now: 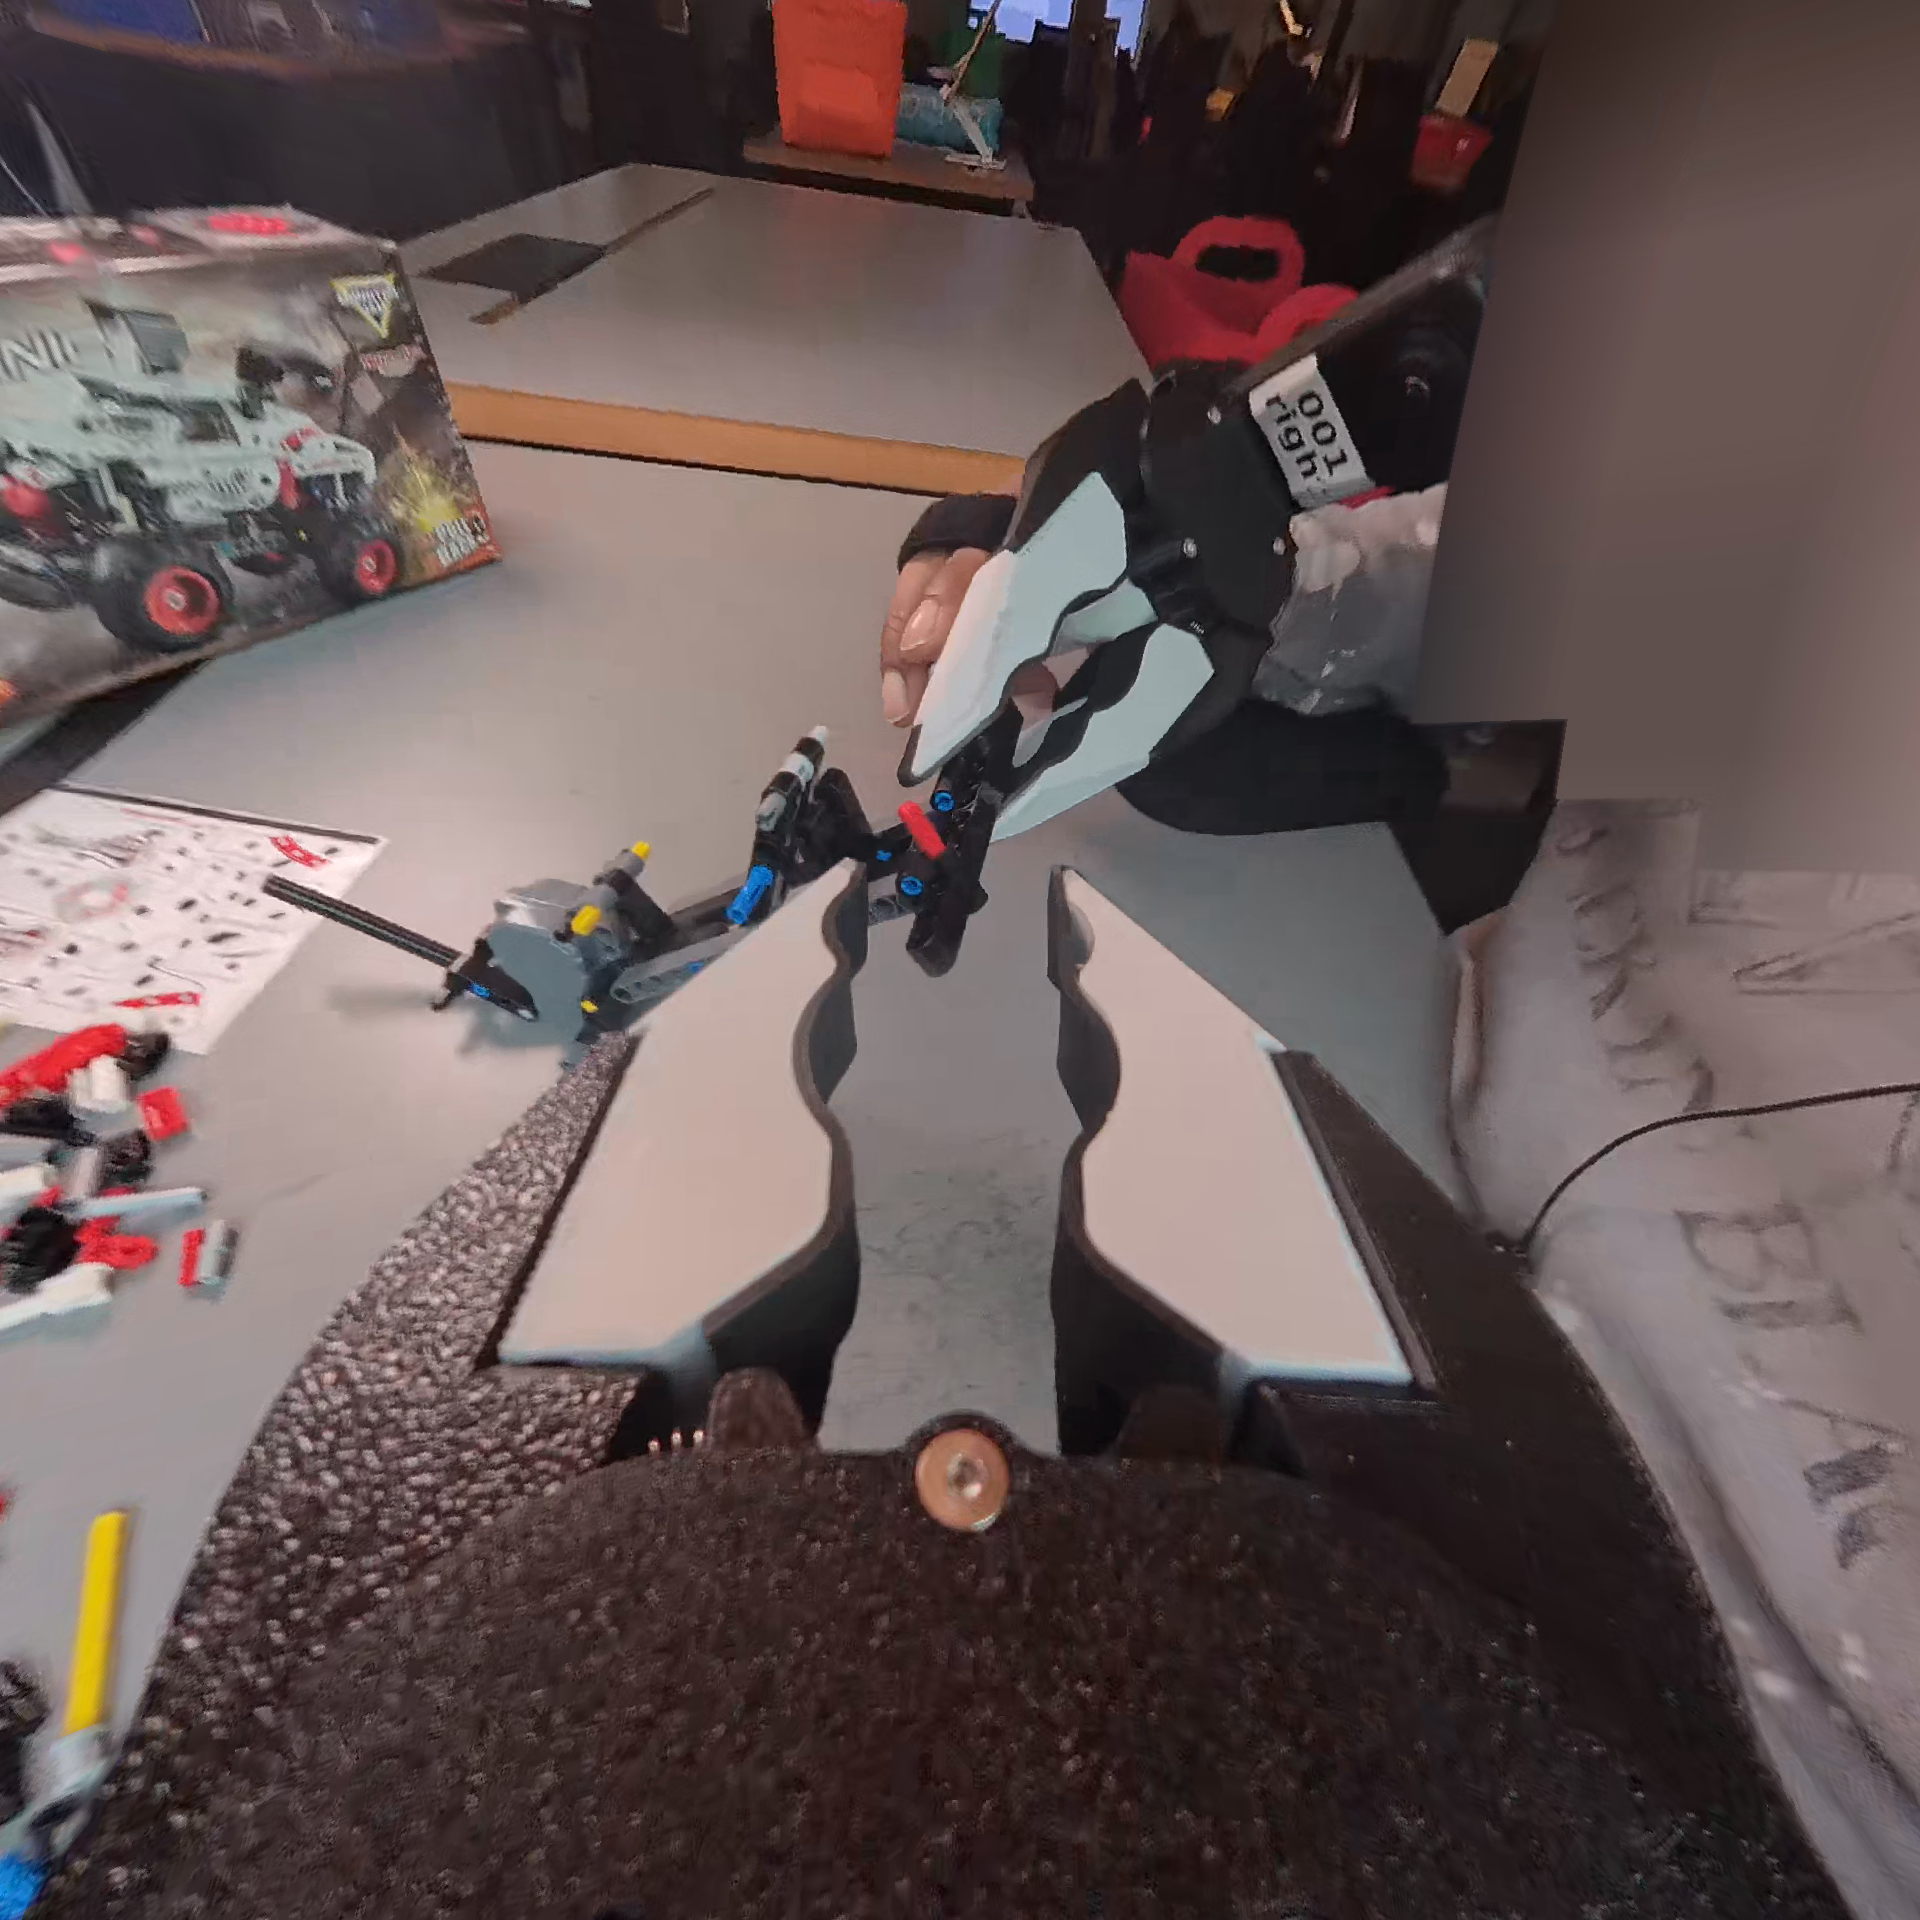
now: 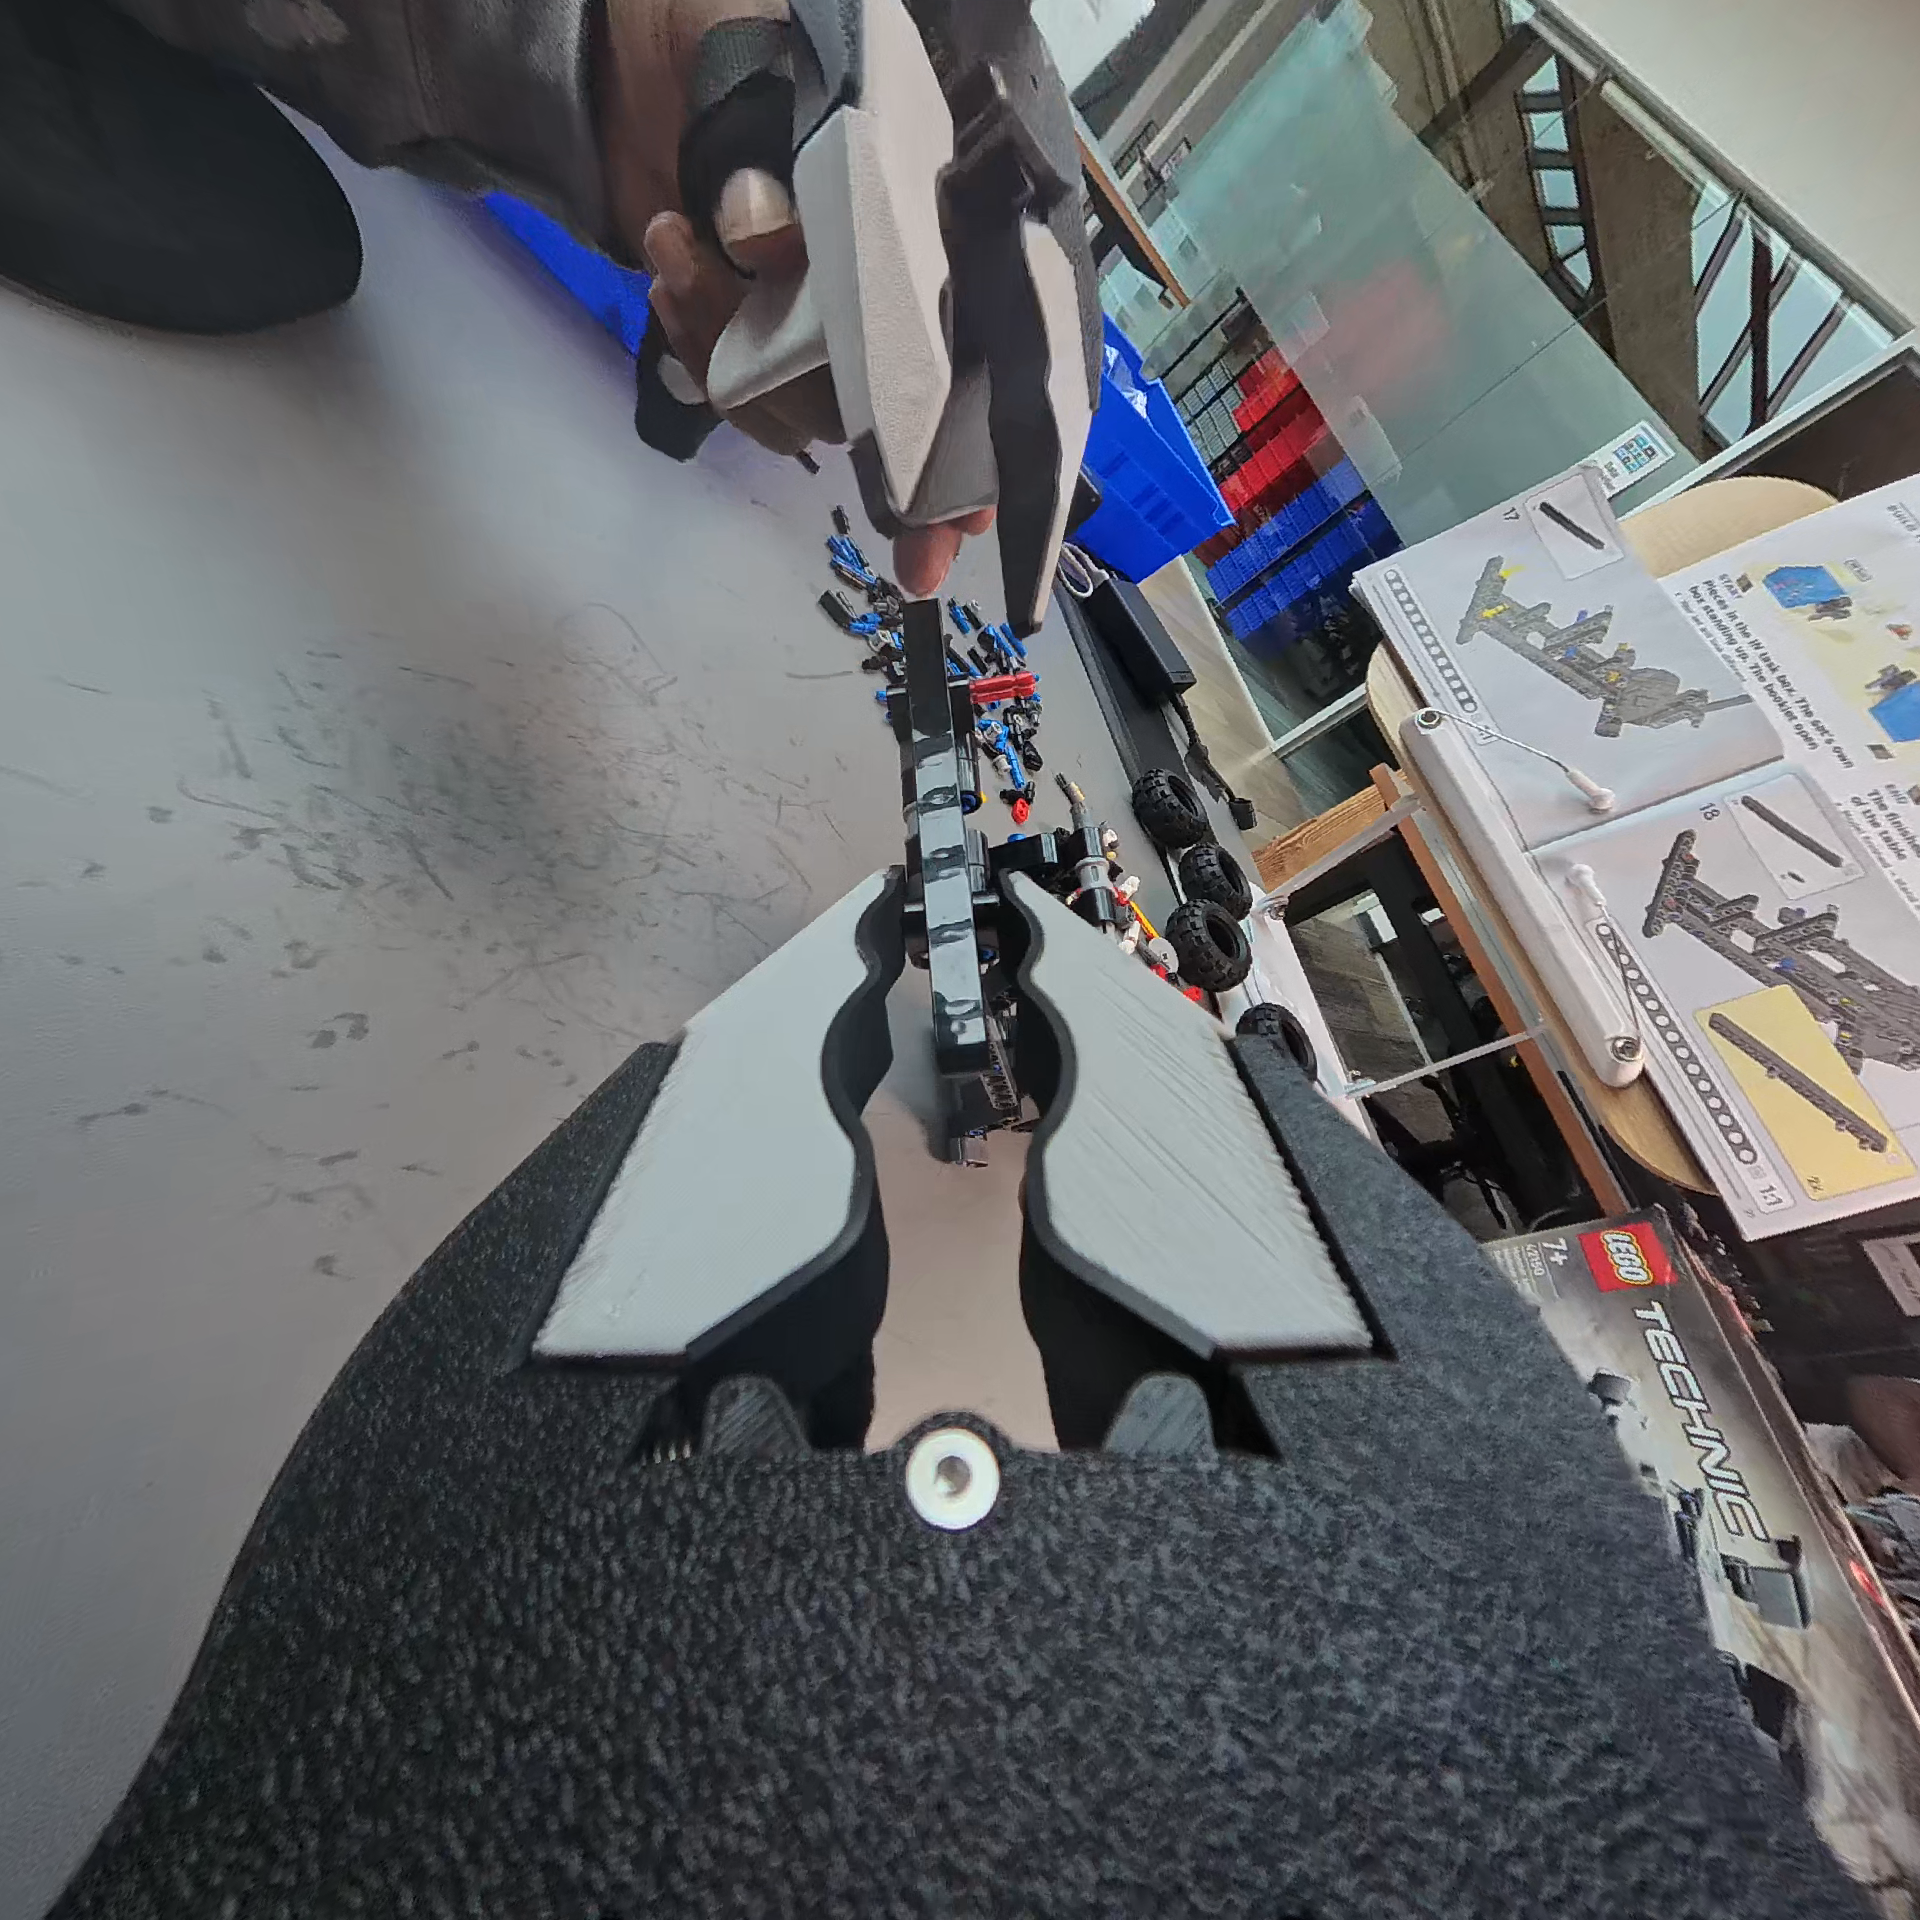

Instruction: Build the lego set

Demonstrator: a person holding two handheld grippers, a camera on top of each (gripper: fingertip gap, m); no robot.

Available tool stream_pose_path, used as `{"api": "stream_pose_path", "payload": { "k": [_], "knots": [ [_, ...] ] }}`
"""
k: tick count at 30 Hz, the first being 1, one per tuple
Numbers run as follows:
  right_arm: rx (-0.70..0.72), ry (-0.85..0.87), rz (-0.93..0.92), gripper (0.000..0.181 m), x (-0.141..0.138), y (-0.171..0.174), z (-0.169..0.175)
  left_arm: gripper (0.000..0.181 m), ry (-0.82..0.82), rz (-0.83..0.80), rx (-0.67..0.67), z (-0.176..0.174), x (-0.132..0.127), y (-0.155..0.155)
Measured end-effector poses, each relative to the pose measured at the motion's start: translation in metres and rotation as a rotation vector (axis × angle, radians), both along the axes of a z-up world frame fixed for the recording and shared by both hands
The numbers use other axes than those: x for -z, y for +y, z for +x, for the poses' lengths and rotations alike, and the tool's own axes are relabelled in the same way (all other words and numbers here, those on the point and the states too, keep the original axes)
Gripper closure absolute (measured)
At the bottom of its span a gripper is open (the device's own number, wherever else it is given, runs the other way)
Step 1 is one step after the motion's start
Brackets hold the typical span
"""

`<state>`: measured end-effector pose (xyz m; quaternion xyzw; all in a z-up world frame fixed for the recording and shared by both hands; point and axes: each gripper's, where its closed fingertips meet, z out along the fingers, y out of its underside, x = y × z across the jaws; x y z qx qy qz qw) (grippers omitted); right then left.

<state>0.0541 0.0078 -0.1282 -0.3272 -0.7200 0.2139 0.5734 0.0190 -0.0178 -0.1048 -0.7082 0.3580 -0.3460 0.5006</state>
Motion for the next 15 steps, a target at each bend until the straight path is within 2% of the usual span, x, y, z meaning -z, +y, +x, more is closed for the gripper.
{"api": "stream_pose_path", "payload": {
  "k": [4, 6, 10, 15],
  "knots": [
    [-0.017, -0.002, -0.032, 0.164, -0.004, -0.003, 0.001, 0.15, 0.164, 0.214, -0.021, 0.003, -0.002, -0.002],
    [-0.028, -0.003, -0.042, 0.165, -0.006, -0.003, 0.001, 0.151, 0.215, 0.244, -0.025, 0.002, 0.002, 0.0],
    [-0.047, 0.006, -0.049, 0.165, -0.01, -0.005, 0.002, 0.162, 0.124, 0.159, -0.016, 0.002, 0.001, 0.002],
    [-0.059, 0.02, -0.058, 0.165, -0.011, -0.006, 0.004, 0.161, -0.02, -0.01, 0.012, 0.004, 0.003, 0.001]
  ]
}}
